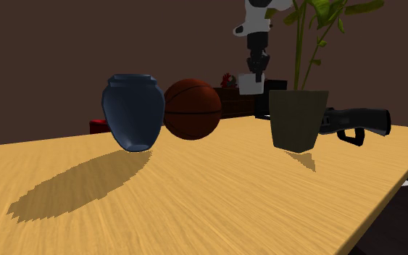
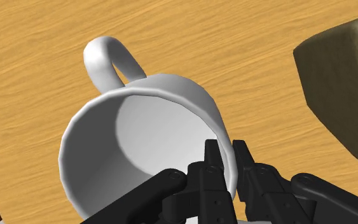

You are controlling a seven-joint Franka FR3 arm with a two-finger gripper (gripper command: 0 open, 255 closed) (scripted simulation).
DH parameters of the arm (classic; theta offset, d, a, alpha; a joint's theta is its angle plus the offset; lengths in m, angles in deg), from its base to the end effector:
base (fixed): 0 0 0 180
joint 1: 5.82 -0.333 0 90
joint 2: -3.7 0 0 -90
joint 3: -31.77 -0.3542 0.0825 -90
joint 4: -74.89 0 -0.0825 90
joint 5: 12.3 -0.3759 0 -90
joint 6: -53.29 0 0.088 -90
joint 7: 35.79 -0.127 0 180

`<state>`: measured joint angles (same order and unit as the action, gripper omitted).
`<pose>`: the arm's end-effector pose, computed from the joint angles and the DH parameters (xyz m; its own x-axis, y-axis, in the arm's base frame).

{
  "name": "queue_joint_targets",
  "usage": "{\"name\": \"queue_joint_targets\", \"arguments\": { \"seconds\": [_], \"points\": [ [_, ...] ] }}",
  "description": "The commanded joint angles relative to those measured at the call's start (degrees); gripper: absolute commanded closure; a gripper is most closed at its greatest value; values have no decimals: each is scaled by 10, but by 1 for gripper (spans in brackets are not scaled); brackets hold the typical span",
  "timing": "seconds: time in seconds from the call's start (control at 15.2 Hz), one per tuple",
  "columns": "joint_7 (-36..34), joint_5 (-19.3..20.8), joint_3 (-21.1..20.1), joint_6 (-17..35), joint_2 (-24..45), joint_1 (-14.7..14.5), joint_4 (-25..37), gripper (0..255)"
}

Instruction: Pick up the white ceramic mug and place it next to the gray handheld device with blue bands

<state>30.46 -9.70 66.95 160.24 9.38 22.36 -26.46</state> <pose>0.2697 -0.5193 0.5296 0.9943 0.0635 -0.0857 0.0683 -0.9962 0.0547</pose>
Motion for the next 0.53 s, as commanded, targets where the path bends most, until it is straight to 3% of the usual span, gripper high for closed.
{"name": "queue_joint_targets", "arguments": {
  "seconds": [0.0,0.46],
  "points": [
    [1,-2,0,14,4,1,-10,255],
    [2,-8,0,66,15,2,-53,255]
  ]
}}
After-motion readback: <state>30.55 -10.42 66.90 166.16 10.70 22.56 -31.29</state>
